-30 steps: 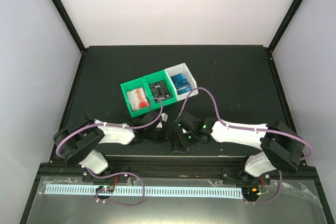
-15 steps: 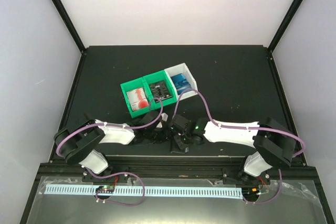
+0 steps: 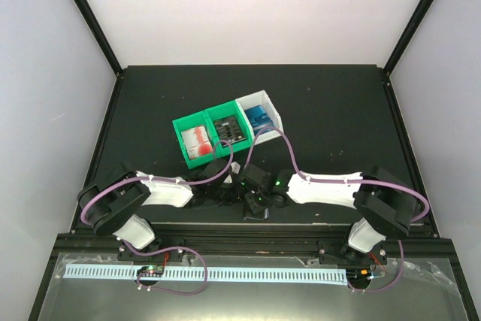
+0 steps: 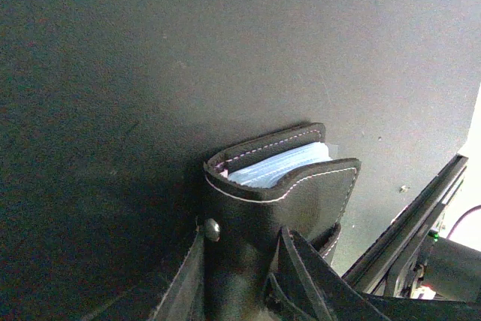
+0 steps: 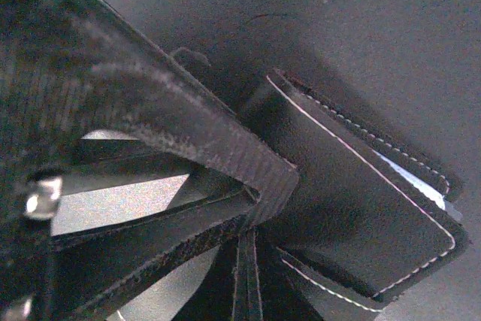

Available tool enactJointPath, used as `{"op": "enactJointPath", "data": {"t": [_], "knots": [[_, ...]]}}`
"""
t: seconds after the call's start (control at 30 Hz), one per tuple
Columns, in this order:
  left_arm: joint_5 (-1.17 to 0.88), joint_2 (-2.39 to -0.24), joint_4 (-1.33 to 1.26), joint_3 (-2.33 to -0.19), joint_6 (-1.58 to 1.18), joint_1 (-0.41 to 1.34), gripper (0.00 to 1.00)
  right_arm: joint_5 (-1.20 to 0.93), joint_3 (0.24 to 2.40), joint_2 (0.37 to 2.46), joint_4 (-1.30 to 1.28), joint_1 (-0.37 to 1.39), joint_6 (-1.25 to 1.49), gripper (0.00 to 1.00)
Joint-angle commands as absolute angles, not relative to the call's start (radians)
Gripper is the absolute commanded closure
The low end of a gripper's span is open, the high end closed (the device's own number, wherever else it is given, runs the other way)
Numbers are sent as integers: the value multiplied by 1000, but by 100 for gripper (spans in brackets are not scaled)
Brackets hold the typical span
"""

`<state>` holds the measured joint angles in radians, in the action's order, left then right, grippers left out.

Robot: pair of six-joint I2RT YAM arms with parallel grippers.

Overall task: Put the credit cards into the card holder
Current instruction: Close the card holder at the center of the board.

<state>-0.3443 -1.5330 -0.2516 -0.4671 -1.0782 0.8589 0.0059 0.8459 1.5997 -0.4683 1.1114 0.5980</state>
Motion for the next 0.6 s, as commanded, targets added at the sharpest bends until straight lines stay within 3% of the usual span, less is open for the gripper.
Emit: {"op": "enactJointPath", "data": {"t": [0.0,0.57], "knots": [[-296,-1576,-148,-431,-1086,865,71,-81,740,1693,-488,1133,650,99],[-285,-1544,-122,-437,-1068,864,69,-18,717,1472,-449,1129,731,96]]}}
